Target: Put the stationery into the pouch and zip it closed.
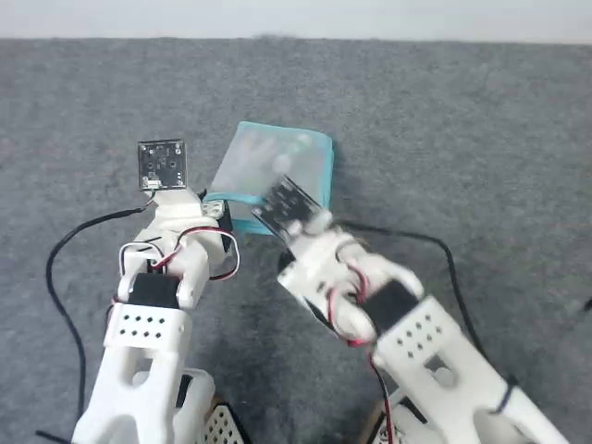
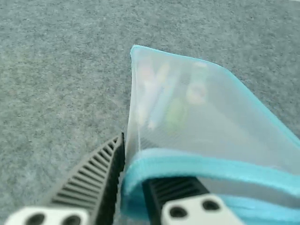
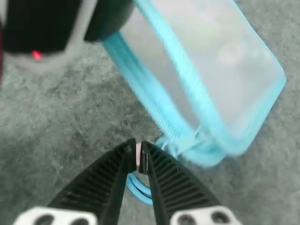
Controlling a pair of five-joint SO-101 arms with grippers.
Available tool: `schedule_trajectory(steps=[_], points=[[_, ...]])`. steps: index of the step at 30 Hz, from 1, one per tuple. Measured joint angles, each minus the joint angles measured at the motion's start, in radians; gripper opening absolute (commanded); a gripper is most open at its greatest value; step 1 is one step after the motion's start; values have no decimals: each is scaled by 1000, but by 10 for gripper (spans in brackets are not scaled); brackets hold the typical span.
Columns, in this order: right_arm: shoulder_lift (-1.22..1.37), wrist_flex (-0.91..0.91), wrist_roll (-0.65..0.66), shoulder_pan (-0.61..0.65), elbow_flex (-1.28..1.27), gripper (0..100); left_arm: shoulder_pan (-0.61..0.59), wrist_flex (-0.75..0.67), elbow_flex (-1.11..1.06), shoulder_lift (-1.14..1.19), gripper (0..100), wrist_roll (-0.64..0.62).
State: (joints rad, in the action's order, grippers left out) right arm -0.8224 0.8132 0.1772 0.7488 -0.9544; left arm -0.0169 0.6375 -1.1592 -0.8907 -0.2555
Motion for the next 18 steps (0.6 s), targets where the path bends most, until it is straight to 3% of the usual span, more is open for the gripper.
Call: schedule_trajectory(steps=[4,8,18], points=[[-153,-104,-12,-3,-192,46,-2,0,0,0,22,0],[-204,-114,-14,-3,-233,132,-2,0,0,0,23,0],[-17,-499,-121,-2,-302,155,-9,0,0,0,23,0]])
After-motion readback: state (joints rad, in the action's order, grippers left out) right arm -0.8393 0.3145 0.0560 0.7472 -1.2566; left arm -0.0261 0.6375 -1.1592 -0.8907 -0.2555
